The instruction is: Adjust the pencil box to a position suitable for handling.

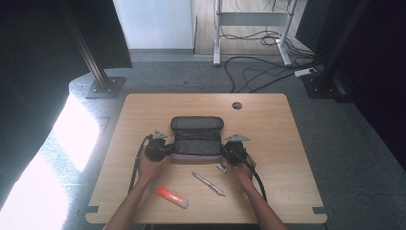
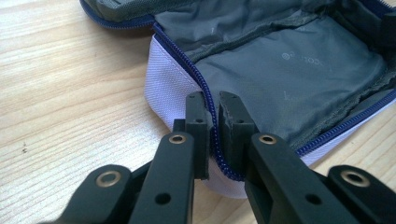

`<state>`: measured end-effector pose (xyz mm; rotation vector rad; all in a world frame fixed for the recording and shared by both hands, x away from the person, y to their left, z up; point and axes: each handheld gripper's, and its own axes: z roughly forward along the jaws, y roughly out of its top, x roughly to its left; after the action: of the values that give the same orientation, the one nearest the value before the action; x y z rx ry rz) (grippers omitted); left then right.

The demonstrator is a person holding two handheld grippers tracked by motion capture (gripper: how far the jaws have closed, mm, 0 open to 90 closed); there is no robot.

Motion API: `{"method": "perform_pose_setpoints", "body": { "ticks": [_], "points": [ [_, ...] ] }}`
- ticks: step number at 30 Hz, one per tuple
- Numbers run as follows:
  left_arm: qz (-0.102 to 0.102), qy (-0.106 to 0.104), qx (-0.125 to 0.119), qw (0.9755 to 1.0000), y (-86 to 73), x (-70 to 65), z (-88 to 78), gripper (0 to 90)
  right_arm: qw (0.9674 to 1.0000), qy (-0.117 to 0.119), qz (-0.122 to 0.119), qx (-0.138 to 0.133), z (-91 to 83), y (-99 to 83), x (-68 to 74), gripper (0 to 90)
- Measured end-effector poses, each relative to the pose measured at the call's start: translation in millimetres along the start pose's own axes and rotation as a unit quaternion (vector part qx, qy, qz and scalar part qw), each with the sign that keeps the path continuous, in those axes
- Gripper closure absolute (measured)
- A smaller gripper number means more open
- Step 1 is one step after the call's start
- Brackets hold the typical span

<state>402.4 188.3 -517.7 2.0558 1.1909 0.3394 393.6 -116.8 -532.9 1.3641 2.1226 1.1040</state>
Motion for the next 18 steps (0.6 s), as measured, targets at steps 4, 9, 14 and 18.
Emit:
{"method": "perform_pose_setpoints", "body": {
  "ticks": [4,9,14,18],
  "points": [
    [-0.002,-0.002,0.002,1.0,-1.4,1.1,2.2,82.0,1.0,0.002,0.0,0.001,0.9,-0.3,-0.1,85.1],
    [-0.001,-0.003,-0.013,0.9999,-2.7,1.6,0.1,68.3,1.0,0.002,0.006,-0.007,-3.2,0.2,-0.6,66.2],
    [0.002,0.003,-0.015,0.9999,-1.1,-1.3,-2.1,35.7,0.9995,0.0,0.015,-0.028,-11.0,1.6,-2.7,49.0],
    [0.003,0.005,-0.023,0.9997,-0.2,-1.5,-3.4,31.3,0.9991,0.006,0.017,-0.039,-15.0,1.9,-5.5,47.7]
  ]
}}
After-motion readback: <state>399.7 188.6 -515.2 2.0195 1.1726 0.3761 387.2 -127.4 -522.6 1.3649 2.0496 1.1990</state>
